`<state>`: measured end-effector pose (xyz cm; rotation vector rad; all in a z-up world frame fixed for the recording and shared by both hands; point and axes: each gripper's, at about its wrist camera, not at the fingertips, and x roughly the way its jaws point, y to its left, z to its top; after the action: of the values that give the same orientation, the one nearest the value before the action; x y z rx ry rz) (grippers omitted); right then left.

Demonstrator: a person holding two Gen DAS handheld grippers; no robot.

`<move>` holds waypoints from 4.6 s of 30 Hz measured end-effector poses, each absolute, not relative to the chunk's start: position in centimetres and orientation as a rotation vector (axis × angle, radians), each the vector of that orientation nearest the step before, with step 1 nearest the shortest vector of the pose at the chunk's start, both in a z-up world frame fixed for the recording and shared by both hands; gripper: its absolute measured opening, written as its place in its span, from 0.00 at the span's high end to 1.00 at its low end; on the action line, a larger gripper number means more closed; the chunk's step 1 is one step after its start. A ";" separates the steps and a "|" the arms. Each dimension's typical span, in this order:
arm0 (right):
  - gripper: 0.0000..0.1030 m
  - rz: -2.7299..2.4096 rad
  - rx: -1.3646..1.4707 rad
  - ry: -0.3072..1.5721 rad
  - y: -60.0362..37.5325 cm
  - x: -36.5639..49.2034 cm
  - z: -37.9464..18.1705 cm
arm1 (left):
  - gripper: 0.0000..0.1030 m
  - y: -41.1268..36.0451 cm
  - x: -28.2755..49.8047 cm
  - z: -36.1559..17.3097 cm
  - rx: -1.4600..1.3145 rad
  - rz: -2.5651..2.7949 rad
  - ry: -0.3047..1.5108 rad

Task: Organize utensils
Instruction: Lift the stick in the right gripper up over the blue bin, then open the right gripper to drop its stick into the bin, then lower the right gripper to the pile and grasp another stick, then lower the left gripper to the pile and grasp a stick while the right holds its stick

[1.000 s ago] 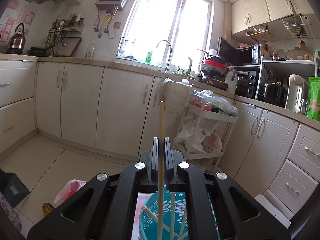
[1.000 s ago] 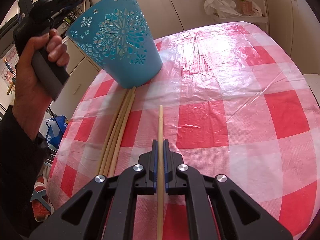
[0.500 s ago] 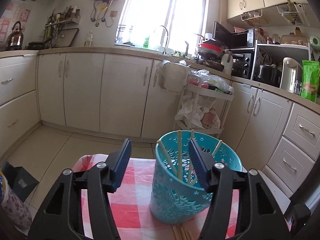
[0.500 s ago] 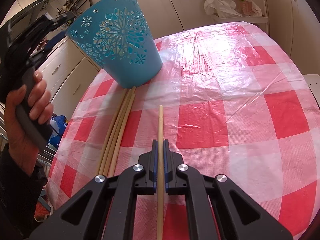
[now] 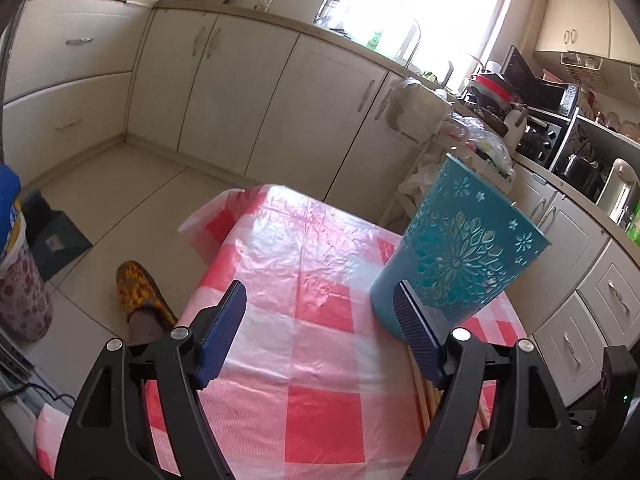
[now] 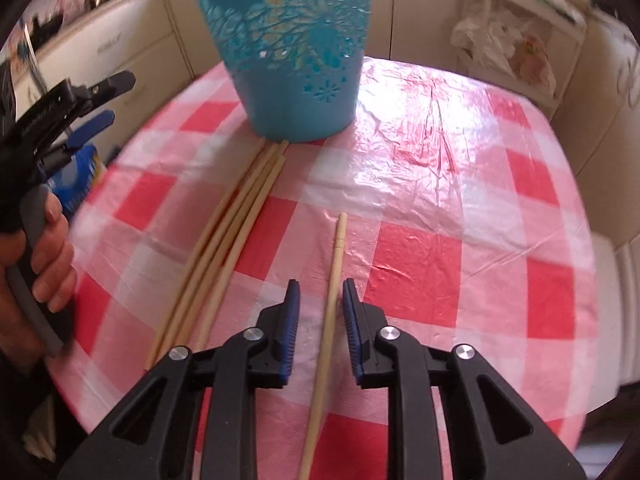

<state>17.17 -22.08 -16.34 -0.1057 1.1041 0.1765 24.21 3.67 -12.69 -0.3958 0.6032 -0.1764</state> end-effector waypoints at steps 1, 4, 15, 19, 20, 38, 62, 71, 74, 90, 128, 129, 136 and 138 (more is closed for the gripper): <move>0.85 0.183 -0.104 1.107 -22.1 17.1 -16.4 | 0.30 4.1 24.1 -12.9 -0.424 -0.180 0.599; 0.94 0.175 -0.068 1.106 -22.9 17.0 -16.4 | 0.28 4.7 23.7 -13.1 -0.442 -0.164 0.579; 0.94 0.216 0.408 0.951 -27.1 14.3 -13.7 | 0.27 5.1 23.9 -13.4 -0.468 -0.151 0.583; 0.94 0.254 0.466 0.775 -27.7 14.5 -8.2 | 0.26 4.9 23.9 -13.3 -0.459 -0.147 0.584; 0.94 0.265 0.465 0.723 -27.6 14.9 -6.4 | 0.25 4.9 23.9 -13.3 -0.457 -0.146 0.585; 0.94 0.078 0.341 0.291 -22.3 30.1 4.8 | 0.23 4.5 24.1 -13.2 -0.445 -0.175 0.595; 0.73 0.090 0.179 0.534 -21.2 29.5 -2.2 | 0.22 4.5 24.2 -13.3 -0.452 -0.169 0.599; 0.57 0.073 0.237 0.584 -24.4 19.5 -3.4 | 0.19 4.6 24.1 -13.3 -0.446 -0.145 0.596; 0.57 0.071 0.212 0.682 -24.3 16.6 -6.4 | 0.17 4.6 24.2 -13.3 -0.438 -0.139 0.601; 0.72 0.108 0.081 0.984 -19.9 16.8 -15.9 | 0.12 4.1 21.7 -13.5 -0.402 -0.153 0.676; 0.92 0.102 0.139 1.005 -24.7 13.6 -16.3 | 0.19 -9.2 25.6 -16.0 0.132 -0.192 0.975; 0.92 0.104 0.135 1.008 -24.6 13.7 -16.3 | 0.21 -9.2 25.5 -15.9 0.142 -0.195 0.966; 0.93 0.078 0.024 1.002 -23.1 14.4 -16.3 | 0.85 -10.4 23.2 -15.2 0.190 -0.325 0.936; 0.94 0.087 0.049 1.009 -23.3 13.9 -16.3 | 0.93 -9.8 22.4 -15.1 0.159 -0.354 0.944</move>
<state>13.93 -23.29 -16.29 0.0493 1.0087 0.0868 22.41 -9.79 -15.10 0.1586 0.9439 -0.3539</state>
